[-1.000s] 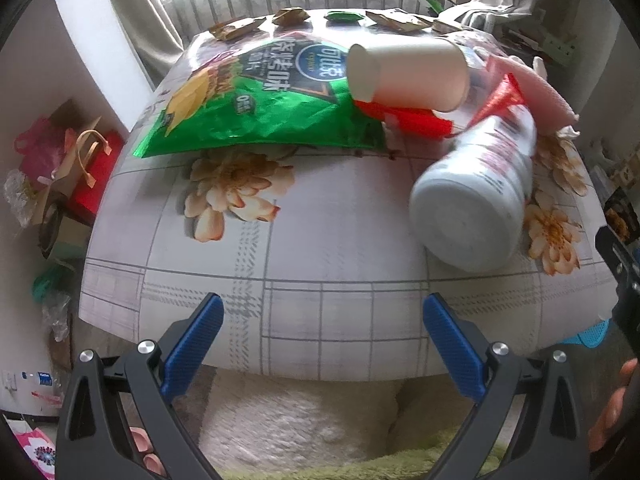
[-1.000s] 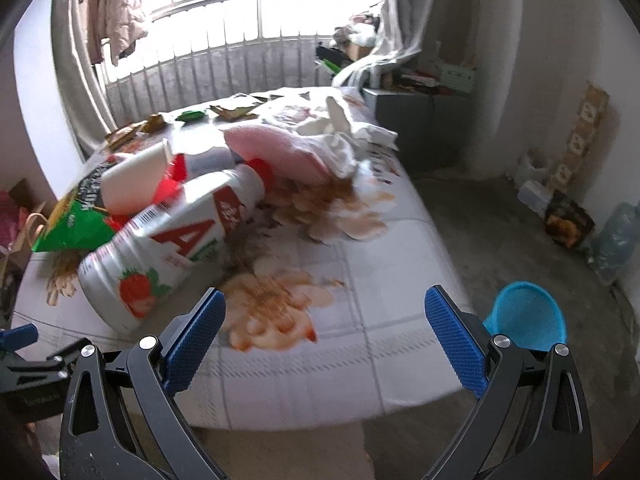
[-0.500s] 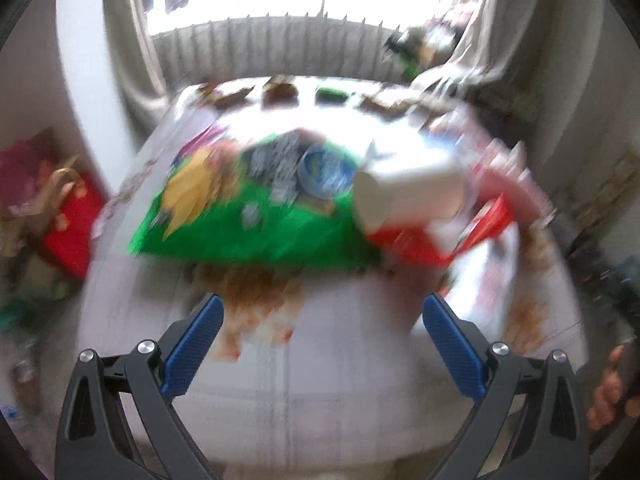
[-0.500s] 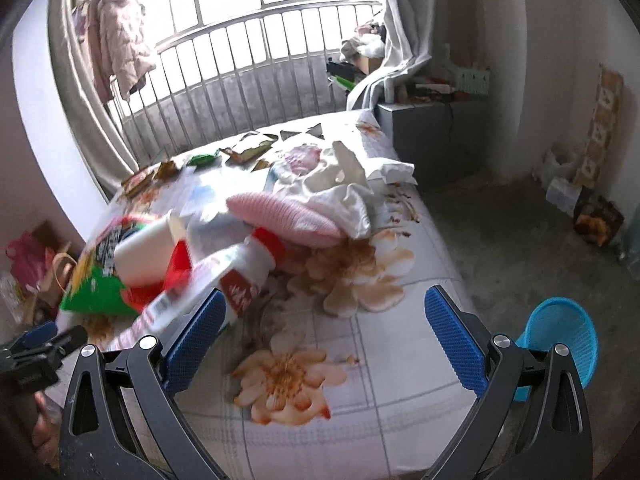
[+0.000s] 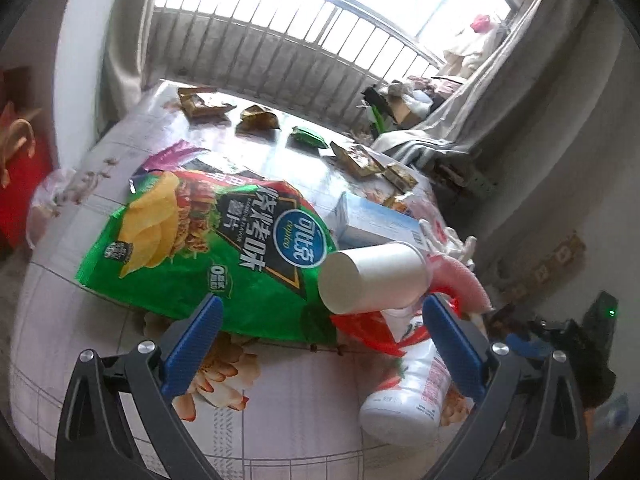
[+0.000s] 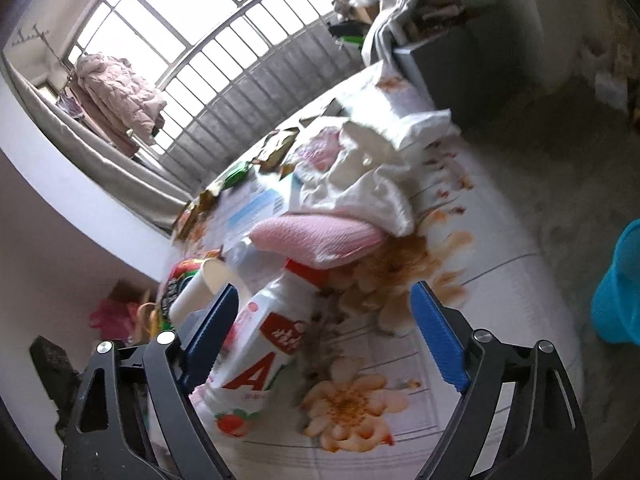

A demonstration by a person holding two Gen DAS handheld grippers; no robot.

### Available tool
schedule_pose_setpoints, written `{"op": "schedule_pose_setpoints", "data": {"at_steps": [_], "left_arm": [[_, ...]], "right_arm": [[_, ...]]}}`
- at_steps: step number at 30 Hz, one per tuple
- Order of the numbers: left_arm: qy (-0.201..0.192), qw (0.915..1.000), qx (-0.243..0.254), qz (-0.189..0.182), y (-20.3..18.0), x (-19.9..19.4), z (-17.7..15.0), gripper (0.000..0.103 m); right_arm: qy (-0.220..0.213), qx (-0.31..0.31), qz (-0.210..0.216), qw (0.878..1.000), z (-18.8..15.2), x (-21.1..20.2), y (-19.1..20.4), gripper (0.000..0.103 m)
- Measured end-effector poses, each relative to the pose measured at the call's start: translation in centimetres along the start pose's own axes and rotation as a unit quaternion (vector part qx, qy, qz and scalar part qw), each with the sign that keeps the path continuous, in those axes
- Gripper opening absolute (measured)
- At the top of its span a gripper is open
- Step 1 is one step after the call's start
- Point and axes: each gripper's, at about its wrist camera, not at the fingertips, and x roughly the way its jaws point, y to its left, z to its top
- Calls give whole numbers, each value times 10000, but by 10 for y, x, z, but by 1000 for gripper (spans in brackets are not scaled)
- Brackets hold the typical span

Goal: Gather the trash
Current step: 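Reach the right tool to the pink sponge and grasp it while the left tool approaches the white paper cup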

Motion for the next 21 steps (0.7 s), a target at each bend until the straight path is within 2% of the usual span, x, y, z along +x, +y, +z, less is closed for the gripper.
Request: {"op": "schedule_pose_setpoints", "data": {"at_steps": [3, 9, 14, 21], "left_arm": [[67, 9997, 153, -177, -2, 0, 0, 97], [-41, 9967, 617, -526, -21, -1, 5, 97], [109, 9906, 1213, -620, -42, 11, 17, 82], [688, 9661, 2411, -622, -78, 44, 30, 82]], "right_arm": [[142, 176, 171, 9996, -3, 3, -6, 77], [307, 692, 565, 9955, -3, 2, -21, 68], [474, 1075, 908, 9889, 0, 3, -30, 64], [640, 1775, 1540, 9699, 14, 9, -43, 64]]}}
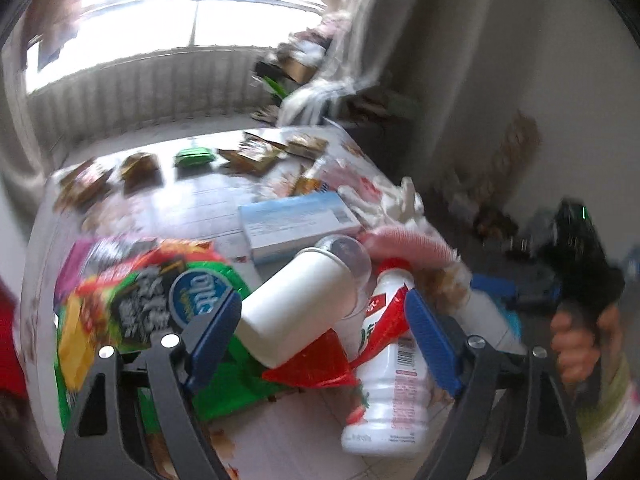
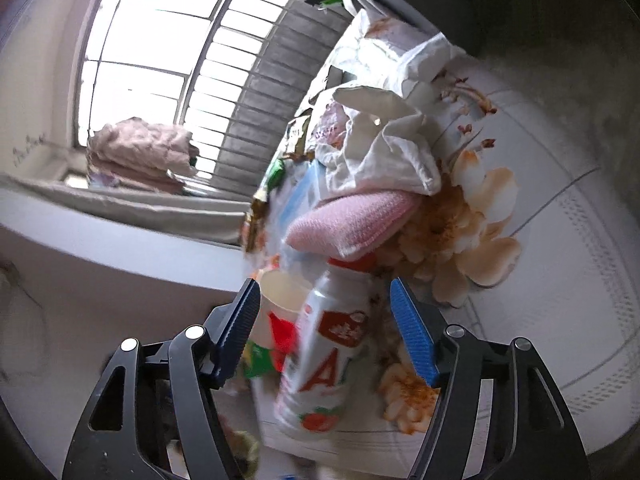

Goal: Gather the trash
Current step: 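Reach the right tool to the pink sponge and grasp it while the left tool approaches the white paper cup, then grasp the white paper cup with the left tool and lift it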

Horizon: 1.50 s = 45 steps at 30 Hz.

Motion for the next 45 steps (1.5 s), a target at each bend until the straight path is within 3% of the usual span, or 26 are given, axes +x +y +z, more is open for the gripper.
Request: {"op": "schedule_pose_setpoints", "data": {"at_steps": [4, 10, 14, 18, 22, 28, 31, 33, 37, 40, 45], "left_arm": [[390, 9973, 606, 101, -5, 30, 7, 82], [892, 9925, 834, 108, 2, 66, 9, 80], [998, 9899, 994, 144, 0, 73, 11, 71], [1049, 9879, 1128, 175, -2, 77, 13, 68], [1085, 9865, 1216, 184, -5, 75, 15, 62], [1131, 9867, 1165, 90, -8, 62, 19, 47], [1125, 9880, 1058, 9, -7, 55, 19, 28], [1158, 9890, 915, -55, -4, 51, 19, 24], [1192, 9893, 841, -25, -3, 48, 19, 26], [1378, 9882, 660, -117, -1, 51, 23, 56], [1664, 9838, 657, -108, -6, 72, 33, 64]], "right_arm": [[117, 618, 420, 9971, 13, 9, -13, 64], [379, 1506, 746, 9850, 18, 28, -37, 58], [471, 1950, 990, 9747, 21, 37, -51, 50], [495, 2418, 1265, 9608, 20, 39, -67, 37], [585, 2682, 1615, 9479, 13, 39, -74, 33], [624, 2861, 2101, 9328, 4, 29, -77, 31], [631, 2834, 2261, 9298, -5, 17, -76, 30], [656, 2831, 2383, 9267, -8, 11, -76, 30], [596, 2827, 2483, 9246, -12, -2, -76, 30], [539, 2810, 2523, 9244, -15, -7, -76, 30], [451, 2875, 2521, 9229, -16, -1, -74, 30]]}}
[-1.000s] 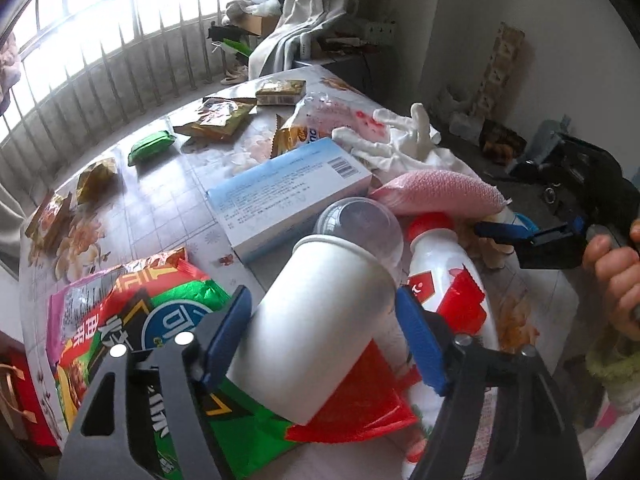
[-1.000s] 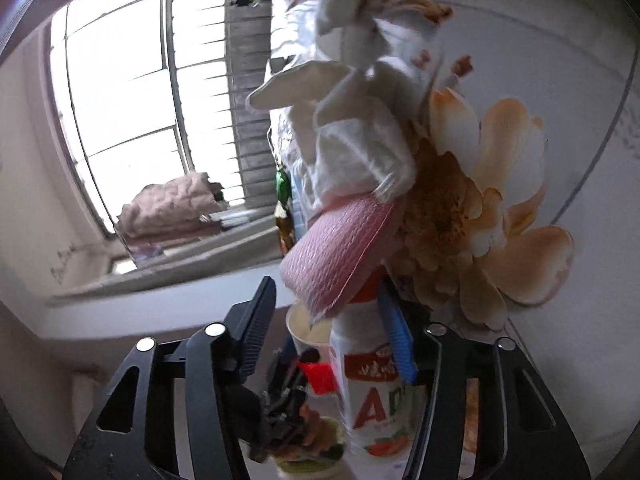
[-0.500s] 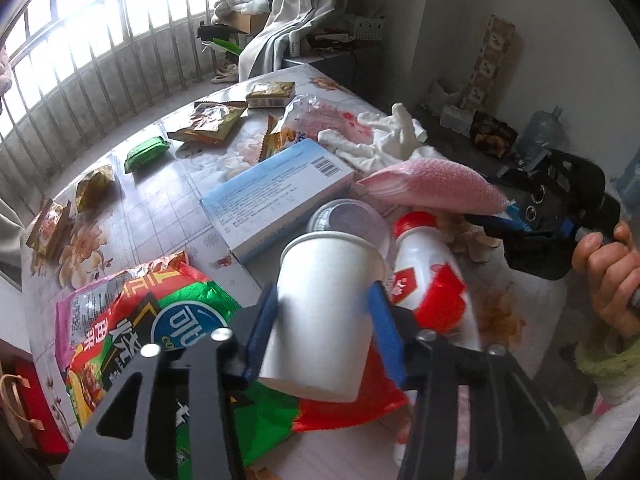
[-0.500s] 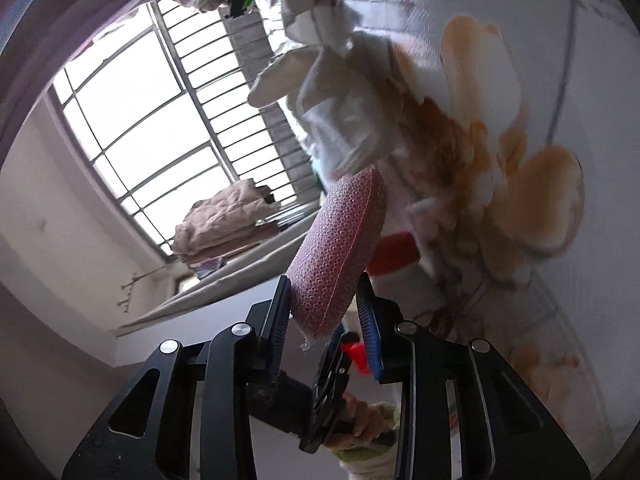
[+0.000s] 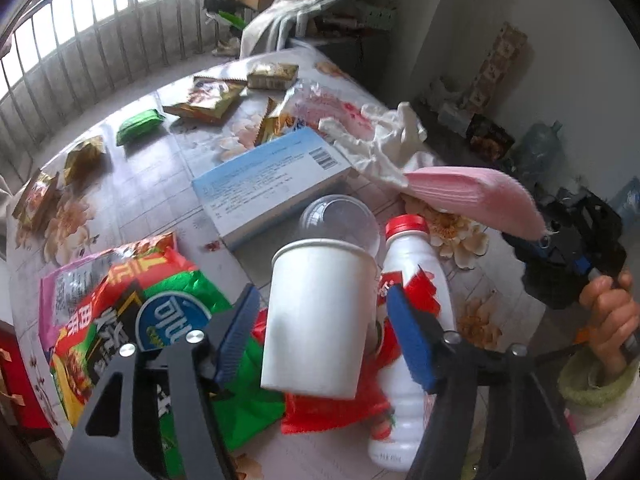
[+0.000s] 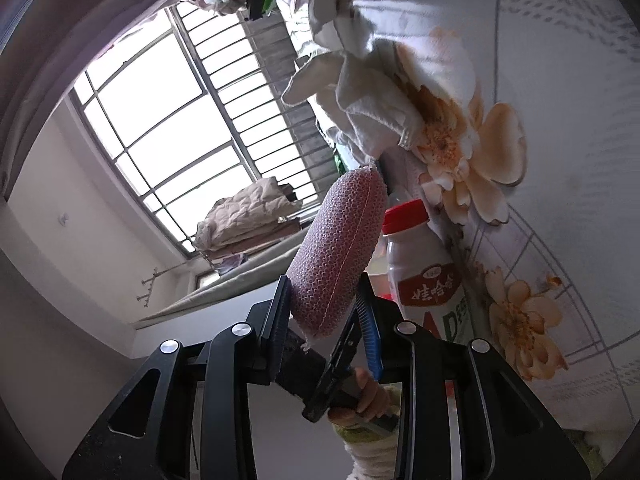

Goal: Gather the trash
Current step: 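Grasp the white paper cup with the left tool and lift it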

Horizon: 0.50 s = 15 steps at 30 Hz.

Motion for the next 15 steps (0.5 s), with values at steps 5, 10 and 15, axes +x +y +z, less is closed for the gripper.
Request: {"op": "schedule_pose_setpoints", "data": {"at_steps": [5, 10, 15], "left_arm": [[540, 9984, -149, -56, 6, 31, 11, 65], [473, 9985, -249, -131, 11, 33, 15, 63], [195, 9991, -364, -109, 13, 12, 15, 62]], "right_arm": [[-11, 107, 32, 9999, 1, -1, -9, 30], [27, 172, 77, 9998, 4, 5, -14, 31], [180, 227, 206, 9994, 5, 9, -15, 31]]}}
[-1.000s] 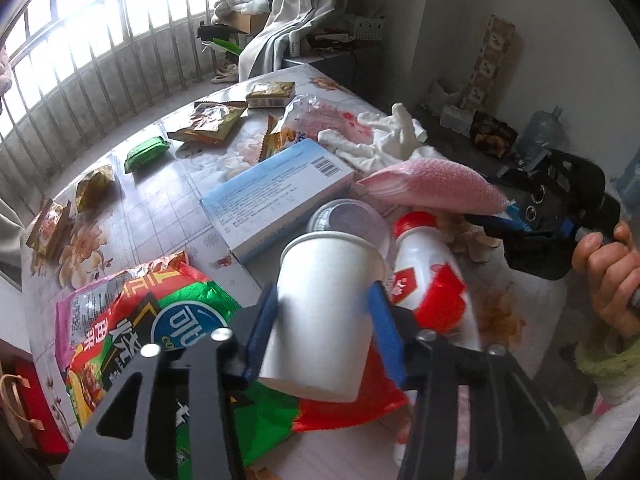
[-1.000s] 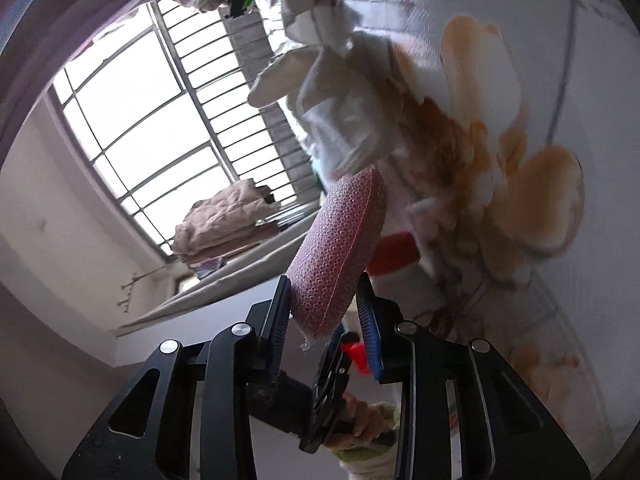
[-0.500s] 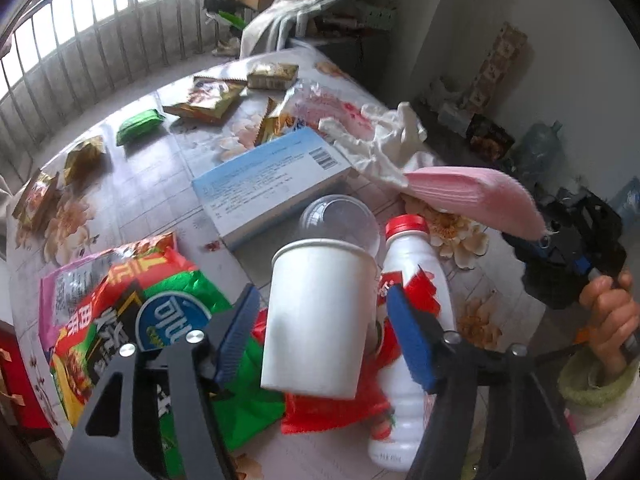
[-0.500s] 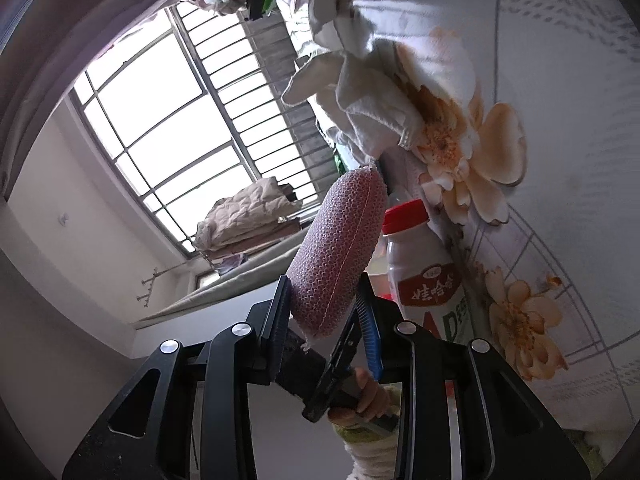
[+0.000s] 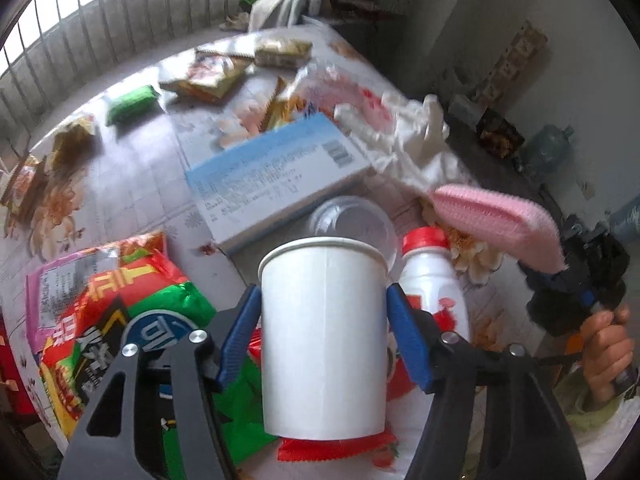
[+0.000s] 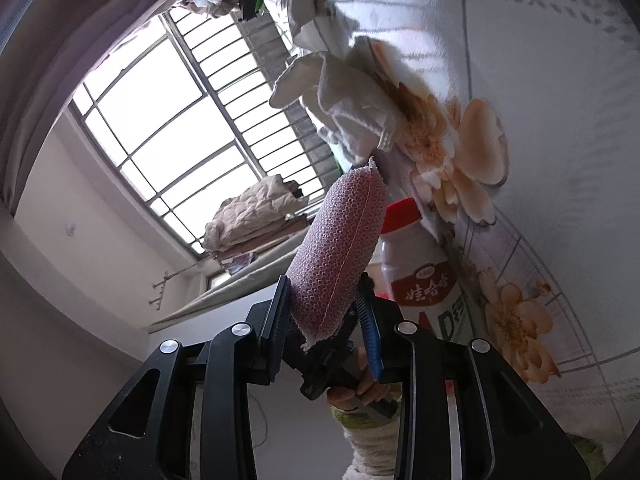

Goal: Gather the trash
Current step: 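Grasp the white paper cup with the left tool and lift it, then drop the paper cup and pink sponge into the blue wastebasket with both tools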

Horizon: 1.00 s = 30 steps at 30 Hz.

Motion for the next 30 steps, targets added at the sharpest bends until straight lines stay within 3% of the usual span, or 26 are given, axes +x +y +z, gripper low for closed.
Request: {"op": "schedule_pose_setpoints", "data": {"at_steps": [6, 9, 13, 19, 22, 24, 27, 30], "left_arm": [[-650, 9978, -120, 29, -11, -55, 0, 62], [-924, 9957, 24, -56, -38, -78, 3, 62], [-1052, 9928, 452, -362, -103, -85, 19, 62], [-623, 9897, 923, -895, -219, -41, 63, 63], [-43, 9864, 1021, -1286, -290, 9, 86, 63], [120, 9841, 1191, -1310, -330, 36, 94, 63], [414, 9773, 1625, -1298, -402, 91, 94, 63], [885, 9725, 1659, -1373, -457, 149, 88, 63]], "right_arm": [[169, -93, 239, 9995, -6, -7, 5, 31], [132, -166, 435, 9988, -11, -20, 11, 31], [-154, -294, 731, 9968, -16, -56, 19, 31], [-1497, -565, 988, 9822, -22, -179, 16, 31], [-2655, -673, 591, 9600, -31, -261, 2, 31], [-3224, -643, 301, 9439, -36, -300, -8, 31], [-3936, -476, -103, 9180, -38, -347, -26, 31], [-4355, -302, -391, 8988, -28, -376, -38, 32]]}}
